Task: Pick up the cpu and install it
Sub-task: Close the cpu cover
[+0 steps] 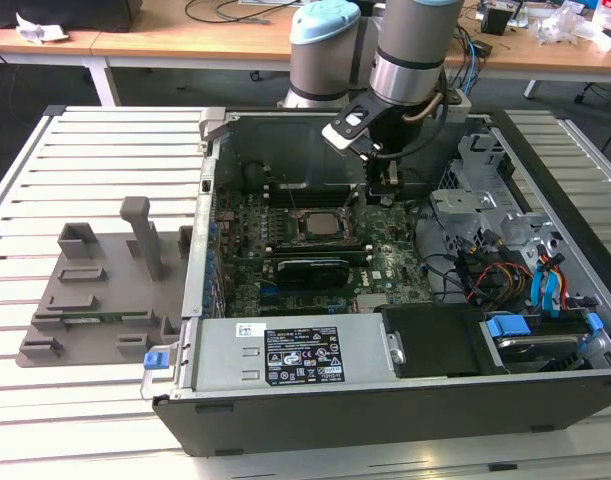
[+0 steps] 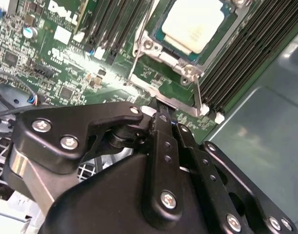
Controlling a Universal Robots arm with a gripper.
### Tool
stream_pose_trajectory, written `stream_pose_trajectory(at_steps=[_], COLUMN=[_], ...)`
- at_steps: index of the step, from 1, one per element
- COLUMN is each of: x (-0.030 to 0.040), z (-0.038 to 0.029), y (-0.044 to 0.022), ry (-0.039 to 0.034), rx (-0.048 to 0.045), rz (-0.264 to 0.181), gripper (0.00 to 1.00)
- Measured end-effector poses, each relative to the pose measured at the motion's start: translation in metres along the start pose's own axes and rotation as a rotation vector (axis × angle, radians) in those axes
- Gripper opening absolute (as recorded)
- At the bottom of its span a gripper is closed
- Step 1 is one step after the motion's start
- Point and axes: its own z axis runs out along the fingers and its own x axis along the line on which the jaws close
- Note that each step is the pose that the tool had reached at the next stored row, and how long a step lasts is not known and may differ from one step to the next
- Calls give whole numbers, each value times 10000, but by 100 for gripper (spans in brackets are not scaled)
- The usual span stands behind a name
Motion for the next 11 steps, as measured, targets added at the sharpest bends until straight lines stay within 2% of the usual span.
stream_pose_trajectory(at_steps=[11], x=[5], z=[6], y=[-232], ry=[1], rx=[0], rz=[0], gripper=[11])
